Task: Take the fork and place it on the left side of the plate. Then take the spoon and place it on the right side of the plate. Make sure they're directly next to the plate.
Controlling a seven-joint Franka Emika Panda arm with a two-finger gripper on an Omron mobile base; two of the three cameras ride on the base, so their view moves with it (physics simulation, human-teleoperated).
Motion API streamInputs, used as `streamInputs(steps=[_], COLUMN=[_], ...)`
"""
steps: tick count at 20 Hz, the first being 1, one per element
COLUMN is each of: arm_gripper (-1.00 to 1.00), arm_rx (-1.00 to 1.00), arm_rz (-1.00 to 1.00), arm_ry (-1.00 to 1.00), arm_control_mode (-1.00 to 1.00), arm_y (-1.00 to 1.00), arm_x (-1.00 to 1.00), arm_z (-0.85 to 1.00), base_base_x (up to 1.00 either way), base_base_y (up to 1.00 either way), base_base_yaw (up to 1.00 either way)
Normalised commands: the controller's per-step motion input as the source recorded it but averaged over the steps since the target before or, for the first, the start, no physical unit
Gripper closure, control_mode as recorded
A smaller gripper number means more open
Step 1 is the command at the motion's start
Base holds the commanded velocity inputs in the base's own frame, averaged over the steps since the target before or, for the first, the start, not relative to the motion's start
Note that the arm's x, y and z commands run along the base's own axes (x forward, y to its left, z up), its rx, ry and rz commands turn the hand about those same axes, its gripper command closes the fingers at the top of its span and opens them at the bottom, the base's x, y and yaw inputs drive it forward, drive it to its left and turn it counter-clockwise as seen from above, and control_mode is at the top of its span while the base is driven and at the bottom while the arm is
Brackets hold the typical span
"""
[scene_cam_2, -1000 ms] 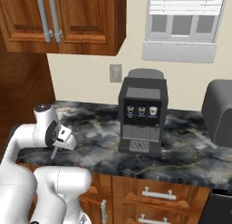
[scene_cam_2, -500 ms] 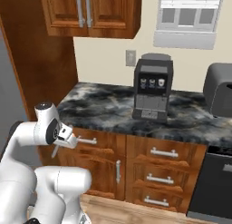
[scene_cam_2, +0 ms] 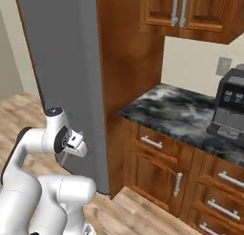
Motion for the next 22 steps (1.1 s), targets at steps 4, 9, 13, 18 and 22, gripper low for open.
streamInputs(steps=[4,9,13,18,22], arm_gripper=[1.00,1.00,1.00,1.00,1.00], arm_rx=[0.00,0.00,0.00,0.00,0.00], arm_rz=[0.00,0.00,0.00,0.00,0.00], arm_ry=[0.00,0.00,0.00,0.00,0.00], arm_control_mode=[1.00,1.00,1.00,1.00,1.00], arm_y=[0.00,0.00,0.00,0.00,0.00], arm_x=[0.00,0.00,0.00,0.00,0.00], arm_z=[0.00,0.00,0.00,0.00,0.00], base_base_x=[-0.19,0.06,0.76,1.00,1.00], base_base_y=[0.29,0.28,0.02,0.00,0.00], base_base_yaw=[0.91,0.86,0.72,0.52,0.37])
